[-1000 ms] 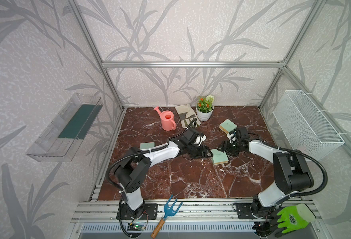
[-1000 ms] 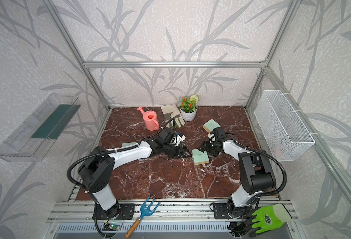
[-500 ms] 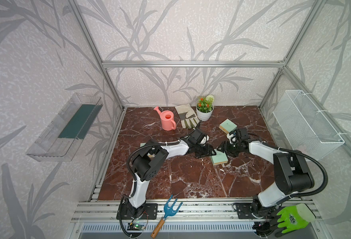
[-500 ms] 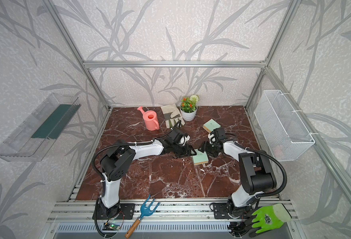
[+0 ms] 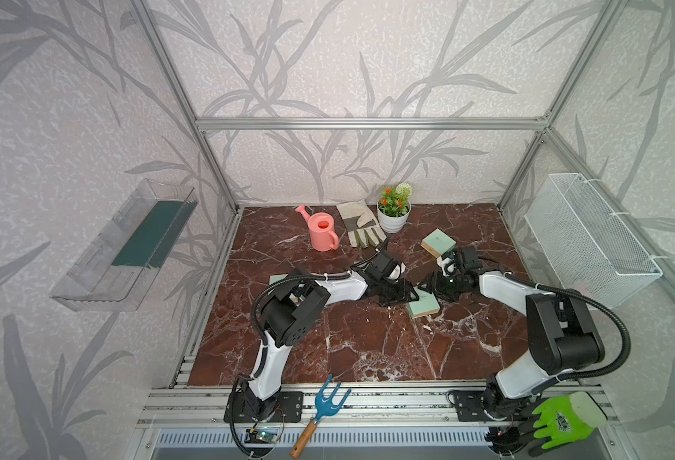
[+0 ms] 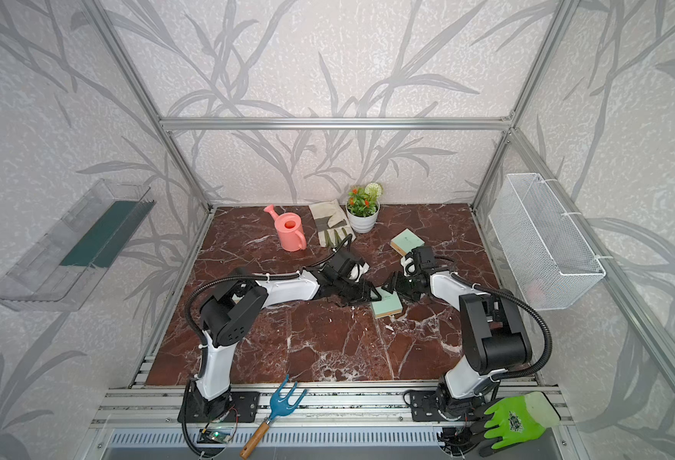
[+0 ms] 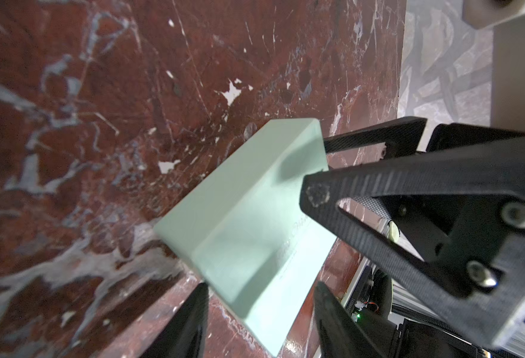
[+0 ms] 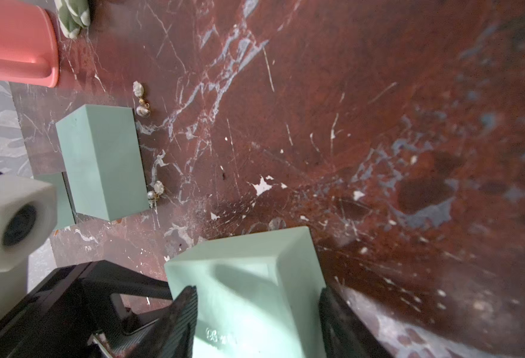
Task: Take out the earrings from the drawer-style jewelry box
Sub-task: Move the jewelry box to the center of the board.
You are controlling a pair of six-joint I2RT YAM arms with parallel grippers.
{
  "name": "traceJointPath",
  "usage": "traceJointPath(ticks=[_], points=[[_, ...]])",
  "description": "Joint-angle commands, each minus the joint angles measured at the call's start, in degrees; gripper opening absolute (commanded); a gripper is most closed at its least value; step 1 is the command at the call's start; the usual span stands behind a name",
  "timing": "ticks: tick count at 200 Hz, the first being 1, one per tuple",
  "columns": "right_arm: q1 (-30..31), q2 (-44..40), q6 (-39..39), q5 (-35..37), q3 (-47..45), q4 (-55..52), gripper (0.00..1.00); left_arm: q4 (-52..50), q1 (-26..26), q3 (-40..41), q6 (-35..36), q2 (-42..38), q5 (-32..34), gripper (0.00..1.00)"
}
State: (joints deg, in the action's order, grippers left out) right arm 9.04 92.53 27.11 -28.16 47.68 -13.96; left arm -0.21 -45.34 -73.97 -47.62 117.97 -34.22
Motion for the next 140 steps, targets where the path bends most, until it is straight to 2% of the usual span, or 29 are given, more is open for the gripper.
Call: traceJointPath(ticks=[1,72,108,140], points=[[1.9,-1.7,0.7,-3.4,-1.5,0.0,0.62,2.7,-0.8,1.8,-0.5,-1.3,-1.4,0.54],[10.9,-6.0,4.3,-1.2,-4.5,1.0,0.61,3.9,-0.9,13.2,-0.4,-11.1,0.7,0.54],[18.2,-2.8,7.3,-0.1,-3.3,3.9,0.61,3.6,-1.0,20.3,-0.3,-17.4,2.2,0.55],[23.0,1.5,9.0,0.2,-0.4,6.2,0.61,0.5,-0.9,26.6,0.0,-24.7,7.1,0.55]])
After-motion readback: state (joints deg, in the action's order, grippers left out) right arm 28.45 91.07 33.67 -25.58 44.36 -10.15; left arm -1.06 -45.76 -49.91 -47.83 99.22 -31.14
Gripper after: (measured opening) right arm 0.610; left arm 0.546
